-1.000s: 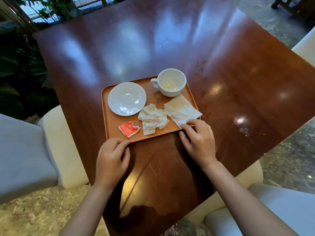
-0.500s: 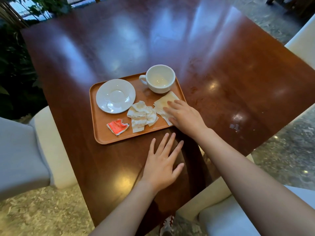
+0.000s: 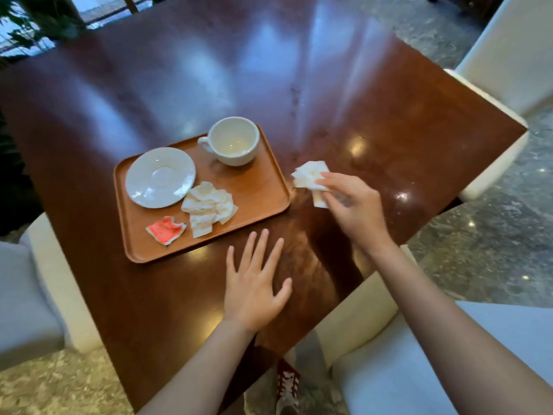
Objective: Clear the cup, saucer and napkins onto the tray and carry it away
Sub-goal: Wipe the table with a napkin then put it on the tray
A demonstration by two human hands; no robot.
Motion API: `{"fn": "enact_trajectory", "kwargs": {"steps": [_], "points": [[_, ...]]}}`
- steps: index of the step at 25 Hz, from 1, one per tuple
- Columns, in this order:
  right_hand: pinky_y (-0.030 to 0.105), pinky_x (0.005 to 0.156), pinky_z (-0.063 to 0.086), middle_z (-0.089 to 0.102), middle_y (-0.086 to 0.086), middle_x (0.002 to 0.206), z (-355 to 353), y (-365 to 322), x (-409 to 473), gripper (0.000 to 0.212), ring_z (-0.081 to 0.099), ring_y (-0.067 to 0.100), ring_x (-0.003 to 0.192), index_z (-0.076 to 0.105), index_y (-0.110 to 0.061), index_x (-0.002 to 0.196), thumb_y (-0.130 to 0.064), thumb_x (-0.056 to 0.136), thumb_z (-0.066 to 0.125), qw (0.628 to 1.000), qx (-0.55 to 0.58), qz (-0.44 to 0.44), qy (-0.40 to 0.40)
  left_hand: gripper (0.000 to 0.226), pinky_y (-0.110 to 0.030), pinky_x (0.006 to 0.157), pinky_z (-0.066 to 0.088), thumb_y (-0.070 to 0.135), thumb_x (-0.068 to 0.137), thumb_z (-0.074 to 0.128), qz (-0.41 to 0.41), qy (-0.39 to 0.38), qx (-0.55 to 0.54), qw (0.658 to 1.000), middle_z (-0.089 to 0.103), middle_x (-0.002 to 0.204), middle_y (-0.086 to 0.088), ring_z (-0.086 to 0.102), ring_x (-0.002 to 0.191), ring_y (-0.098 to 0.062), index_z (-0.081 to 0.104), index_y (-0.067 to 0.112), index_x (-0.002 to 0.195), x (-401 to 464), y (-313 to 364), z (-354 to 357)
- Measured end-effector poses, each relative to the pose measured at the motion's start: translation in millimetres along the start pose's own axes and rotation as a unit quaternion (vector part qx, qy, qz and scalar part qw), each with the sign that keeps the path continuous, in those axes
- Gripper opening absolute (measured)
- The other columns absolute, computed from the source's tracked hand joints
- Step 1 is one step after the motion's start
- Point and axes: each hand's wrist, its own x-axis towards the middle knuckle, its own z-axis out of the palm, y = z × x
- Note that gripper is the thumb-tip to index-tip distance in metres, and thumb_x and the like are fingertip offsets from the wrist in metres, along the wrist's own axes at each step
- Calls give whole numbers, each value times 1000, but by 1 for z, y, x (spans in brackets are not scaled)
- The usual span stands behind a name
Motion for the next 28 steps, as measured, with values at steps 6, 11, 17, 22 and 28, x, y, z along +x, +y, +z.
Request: {"fn": "enact_trajectory", "kwargs": {"steps": [6,11,17,22,28], "points": [[44,95,44,65,16,118,-90,93,-14,43,56,36,112,57,-10,125,-11,82,66,969,-200,107,-101,73,-53,114,5,56,80,39,-3,1,10,1000,15,158,1,0,144,-14,19,34,146,1,2,-1],[53,94,42,61,19,121,-91,113,-25,40,55,37,111,62,-11,116,-31,87,42,946,-306,3,-105,72,-53,114,4,56,81,38,-5,-1,7,1000,16,157,0,2,145,-15,19,34,147,1,3,-3],[48,113,21,22,15,155,-76,123,-13,47,18,31,143,32,-17,143,-27,98,38,936,-322,-8,-141,71,-54,114,5,56,81,36,-6,5,4,1000,17,157,0,4,145,-16,20,34,146,1,4,-4],[36,118,4,5,3,159,-63,141,-14,54,2,14,146,7,-14,148,-32,100,22,911,-332,2,-244,70,-55,114,6,57,82,36,-3,9,6,1000,18,157,0,5,145,-17,20,34,146,1,3,-2],[33,117,5,10,3,159,-55,132,-33,52,6,13,145,11,-12,148,-29,101,25,930,-307,18,-202,69,-55,114,5,56,82,36,2,21,9,1000,21,157,-2,7,145,-17,22,34,146,-1,1,-1]]}}
